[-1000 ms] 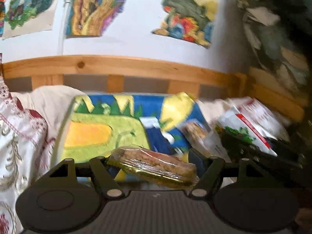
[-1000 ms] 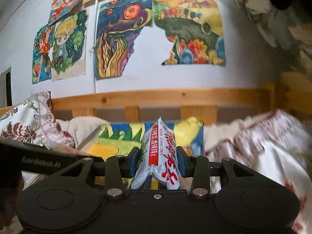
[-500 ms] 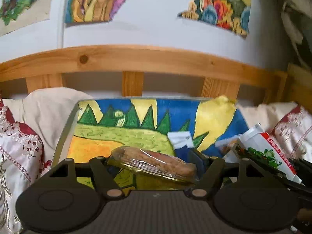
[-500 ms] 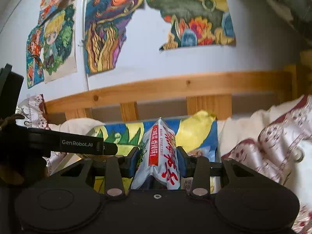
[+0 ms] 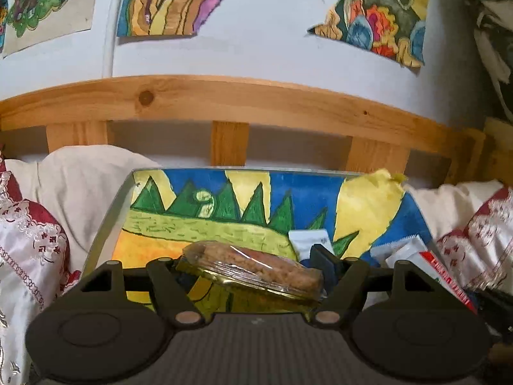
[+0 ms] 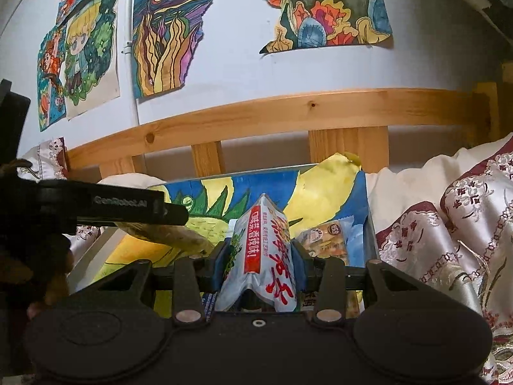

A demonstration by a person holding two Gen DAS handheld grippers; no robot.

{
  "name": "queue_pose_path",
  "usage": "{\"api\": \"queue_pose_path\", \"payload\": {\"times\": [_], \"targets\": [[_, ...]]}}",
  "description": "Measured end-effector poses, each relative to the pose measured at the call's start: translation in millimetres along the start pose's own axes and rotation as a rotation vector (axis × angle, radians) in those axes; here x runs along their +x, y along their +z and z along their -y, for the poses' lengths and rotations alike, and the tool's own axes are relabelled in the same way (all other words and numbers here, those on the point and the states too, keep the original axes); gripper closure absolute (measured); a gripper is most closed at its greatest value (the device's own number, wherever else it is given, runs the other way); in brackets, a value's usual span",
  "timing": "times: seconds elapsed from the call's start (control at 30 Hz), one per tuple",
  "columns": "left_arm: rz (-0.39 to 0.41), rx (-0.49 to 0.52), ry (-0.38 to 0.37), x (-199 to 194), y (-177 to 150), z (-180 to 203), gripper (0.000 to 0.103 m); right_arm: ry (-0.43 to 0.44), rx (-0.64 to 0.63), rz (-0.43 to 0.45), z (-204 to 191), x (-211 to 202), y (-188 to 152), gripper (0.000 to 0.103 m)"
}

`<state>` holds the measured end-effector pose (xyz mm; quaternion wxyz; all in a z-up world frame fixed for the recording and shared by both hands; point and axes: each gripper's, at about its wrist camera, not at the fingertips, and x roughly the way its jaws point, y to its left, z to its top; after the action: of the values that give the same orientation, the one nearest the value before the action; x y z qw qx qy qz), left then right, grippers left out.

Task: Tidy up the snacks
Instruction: 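Lower the pastry and white bag into the dinosaur tray and open both tools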

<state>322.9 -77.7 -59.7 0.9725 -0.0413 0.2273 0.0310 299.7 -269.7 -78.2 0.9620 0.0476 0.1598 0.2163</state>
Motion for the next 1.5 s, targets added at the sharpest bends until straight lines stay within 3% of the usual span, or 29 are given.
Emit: {"api": "queue_pose_path", "payload": {"times": [0.47,0.8,1.17,1.5], "targets": [[-0.053,0.042,0.02,5,-22,-2,0.025,-0.027,-0.032,-0.01,-2,2,-2,0.056],[-0.101,0.037,0.041,10,-30,-8,0.022,-0.1,-0.153,-0.005,-12,2,-6,0.043],[-0.034,-0.061,0.046,-20,-23,-20,0.005,-0.12,-0.167,0.029,-16,-14,3,0.026],[0.045,-0.126,0.049,-78,-16,-35,0.001,-0.177,-0.138,0.137,-25,-63,24,0.005]]}}
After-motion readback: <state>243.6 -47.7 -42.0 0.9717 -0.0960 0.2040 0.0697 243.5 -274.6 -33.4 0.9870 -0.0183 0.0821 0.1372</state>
